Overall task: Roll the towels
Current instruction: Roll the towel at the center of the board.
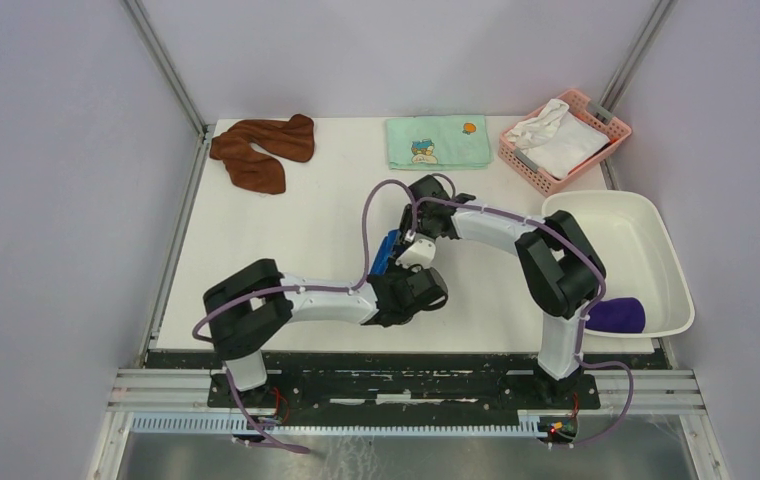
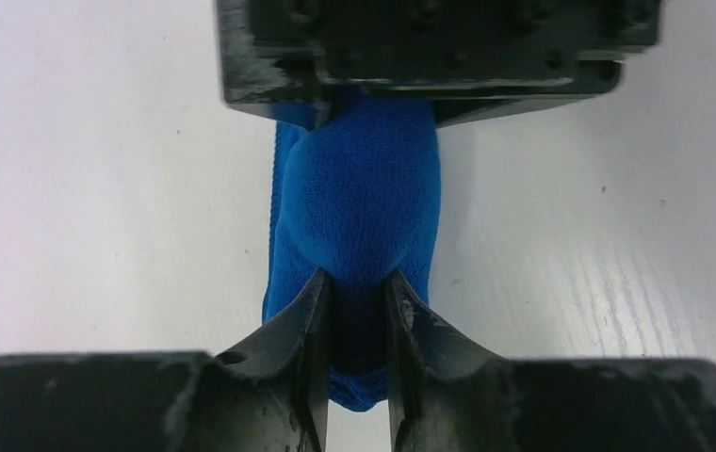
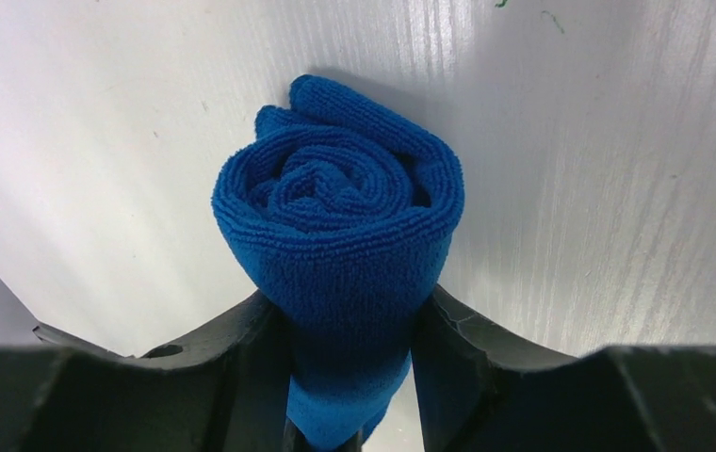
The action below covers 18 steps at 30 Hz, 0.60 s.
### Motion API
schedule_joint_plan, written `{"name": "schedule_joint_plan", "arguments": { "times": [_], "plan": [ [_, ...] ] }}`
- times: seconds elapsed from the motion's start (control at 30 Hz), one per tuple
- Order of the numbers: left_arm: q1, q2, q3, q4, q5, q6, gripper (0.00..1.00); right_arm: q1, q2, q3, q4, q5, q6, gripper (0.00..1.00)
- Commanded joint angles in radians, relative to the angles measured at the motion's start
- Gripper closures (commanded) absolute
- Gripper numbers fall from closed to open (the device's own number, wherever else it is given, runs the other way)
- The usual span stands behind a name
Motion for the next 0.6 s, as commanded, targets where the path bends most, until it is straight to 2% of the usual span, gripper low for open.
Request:
{"name": "schedule_joint_plan", "arguments": {
  "times": [0.0, 0.13, 0.33, 0.47, 0.57],
  "plan": [
    [0.087, -0.118, -0.087, 0.055, 0.161, -0.069, 0.77, -0.005, -0.06, -0.026, -0.015, -0.011, -0.03, 0.47],
    [0.222, -0.212, -0.2, 0.161, 0.44, -0.14, 0.86, -0.021, -0.098, -0.064, 0.076, -0.077, -0.042, 0.38],
    [0.397, -0.303, -0.323, 0.29, 0.741, -0.227, 0.88, -0.064, -0.162, -0.189, 0.315, -0.185, -0.002, 0.27],
    [0.474, -0.302, -0.366, 0.354, 0.88, -0.279, 0.87, -0.069, -0.162, -0.242, 0.441, -0.235, 0.035, 0.22],
    [0.504, -0.277, -0.367, 0.368, 0.935, -0.3, 0.88, -0.068, -0.154, -0.285, 0.515, -0.244, 0.062, 0.16]
  ]
}}
